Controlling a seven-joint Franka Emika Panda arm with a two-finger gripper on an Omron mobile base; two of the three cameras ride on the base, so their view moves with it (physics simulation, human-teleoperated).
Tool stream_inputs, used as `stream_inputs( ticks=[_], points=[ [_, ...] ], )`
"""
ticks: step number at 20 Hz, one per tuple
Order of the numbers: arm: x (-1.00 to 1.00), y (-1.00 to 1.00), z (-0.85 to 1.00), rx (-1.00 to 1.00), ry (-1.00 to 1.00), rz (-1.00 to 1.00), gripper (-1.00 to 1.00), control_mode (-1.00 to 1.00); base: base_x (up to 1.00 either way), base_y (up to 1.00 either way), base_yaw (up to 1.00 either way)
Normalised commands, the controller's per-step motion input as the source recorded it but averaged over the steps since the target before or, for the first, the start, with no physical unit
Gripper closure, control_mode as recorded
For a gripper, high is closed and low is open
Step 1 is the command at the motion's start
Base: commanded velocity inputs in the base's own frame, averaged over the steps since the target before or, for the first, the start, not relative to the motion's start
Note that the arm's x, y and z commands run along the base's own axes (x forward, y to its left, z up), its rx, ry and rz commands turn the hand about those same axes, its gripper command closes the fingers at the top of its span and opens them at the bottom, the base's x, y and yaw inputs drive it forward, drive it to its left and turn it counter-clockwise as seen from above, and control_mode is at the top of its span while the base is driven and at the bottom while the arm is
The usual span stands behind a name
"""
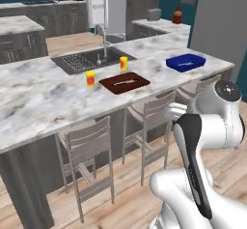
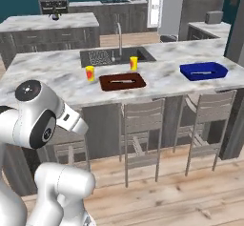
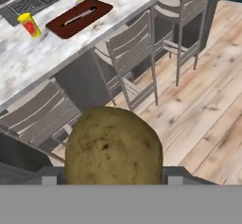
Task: Gather the potato and avocado from the fridge and place them on a tray on the dining counter. Then gather the fishs from the fridge and place them on the other tray.
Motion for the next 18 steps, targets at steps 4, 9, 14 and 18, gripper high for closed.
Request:
stream_inputs(
  ticks=[4, 9, 14, 18],
  points=[
    [0.0, 0.0, 0.0, 0.0, 0.0, 0.0, 1.0, 1.0, 0.19, -0.92, 0.29],
    [0.0, 0.0, 0.0, 0.0, 0.0, 0.0, 1.0, 1.0, 0.1, -0.93, 0.3],
    [0.0, 0.0, 0.0, 0.0, 0.0, 0.0, 1.0, 1.0, 0.11, -0.91, 0.3],
    [0.0, 0.0, 0.0, 0.0, 0.0, 0.0, 1.0, 1.0, 0.07, -0.92, 0.3]
  ],
)
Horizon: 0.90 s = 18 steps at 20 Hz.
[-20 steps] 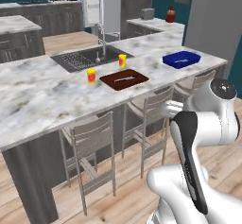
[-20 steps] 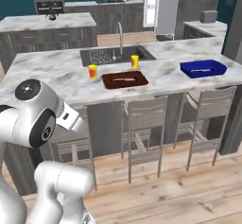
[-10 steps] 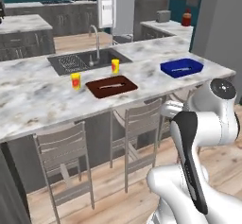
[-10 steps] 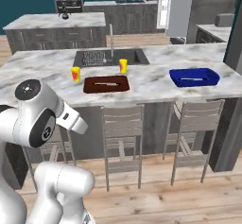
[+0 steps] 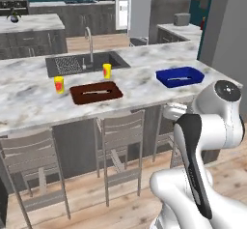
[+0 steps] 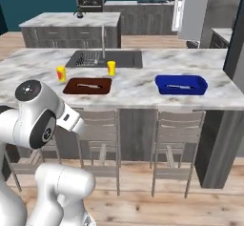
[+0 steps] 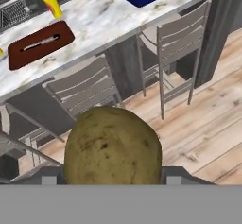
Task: Gather the potato and avocado from the fridge and place them on a tray on the dining counter. Then gather the fishs from the fridge and place them on the other tray.
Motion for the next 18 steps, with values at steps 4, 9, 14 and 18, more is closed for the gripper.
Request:
stream_inputs(
  ticks=[4, 9, 14, 18],
  points=[
    [0.0, 0.0, 0.0, 0.0, 0.0, 0.0, 1.0, 1.0, 0.09, -0.87, 0.27],
    [0.0, 0.0, 0.0, 0.0, 0.0, 0.0, 1.0, 1.0, 0.12, -0.82, 0.24],
    [0.0, 0.0, 0.0, 0.0, 0.0, 0.0, 1.0, 1.0, 0.12, -0.81, 0.24],
    [0.0, 0.0, 0.0, 0.0, 0.0, 0.0, 1.0, 1.0, 0.19, -0.75, 0.23]
  ],
)
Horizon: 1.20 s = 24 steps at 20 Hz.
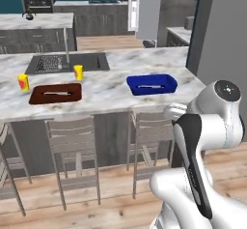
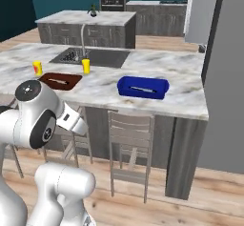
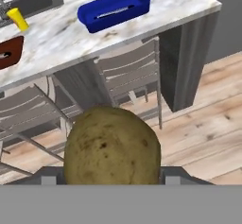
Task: Gather the potato and avocado from the fridge and place them on a tray on the dining counter. Then gather the fishs from the fridge and place them on the other tray.
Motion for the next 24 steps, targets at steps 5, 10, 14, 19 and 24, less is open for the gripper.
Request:
stream_inputs(
  ticks=[5, 10, 14, 19, 24],
  points=[
    [0.0, 0.0, 0.0, 0.0, 0.0, 0.0, 1.0, 1.0, 0.25, -0.68, 0.22],
    [0.0, 0.0, 0.0, 0.0, 0.0, 0.0, 1.0, 1.0, 0.33, -0.59, 0.21],
    [0.0, 0.0, 0.0, 0.0, 0.0, 0.0, 1.0, 1.0, 0.4, -0.49, 0.17],
    [0.0, 0.0, 0.0, 0.0, 0.0, 0.0, 1.0, 1.0, 0.38, -0.36, 0.1],
    [0.0, 0.0, 0.0, 0.0, 0.0, 0.0, 1.0, 1.0, 0.34, -0.34, 0.08]
  ],
)
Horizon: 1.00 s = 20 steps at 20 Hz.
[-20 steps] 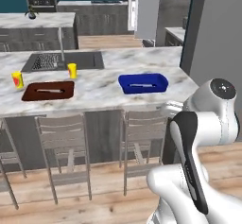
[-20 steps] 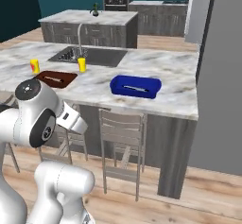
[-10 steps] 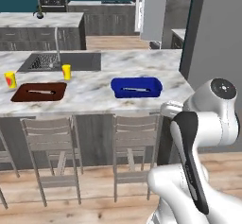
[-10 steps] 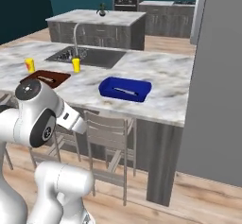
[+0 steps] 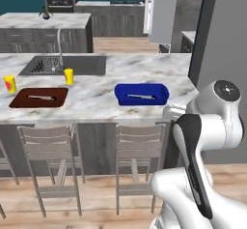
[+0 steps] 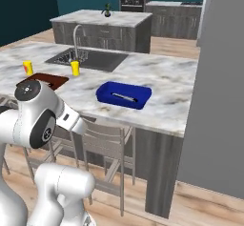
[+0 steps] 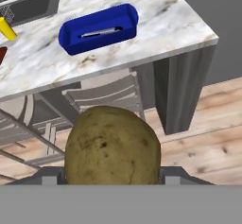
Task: Gather the potato and avocado from the fridge and place them on a tray on the dining counter. Then gather the fishs from the fridge and place them on the other tray.
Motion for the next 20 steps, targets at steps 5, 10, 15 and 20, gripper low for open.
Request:
stream_inputs(
  ticks=[5, 10, 15, 20],
  points=[
    [0.0, 0.0, 0.0, 0.0, 0.0, 0.0, 1.0, 1.0, 0.32, -0.36, 0.1],
    [0.0, 0.0, 0.0, 0.0, 0.0, 0.0, 1.0, 1.0, 0.28, -0.46, 0.13],
    [0.0, 0.0, 0.0, 0.0, 0.0, 0.0, 1.0, 1.0, 0.29, -0.48, 0.15],
    [0.0, 0.0, 0.0, 0.0, 0.0, 0.0, 1.0, 1.0, 0.3, -0.46, 0.15]
  ],
)
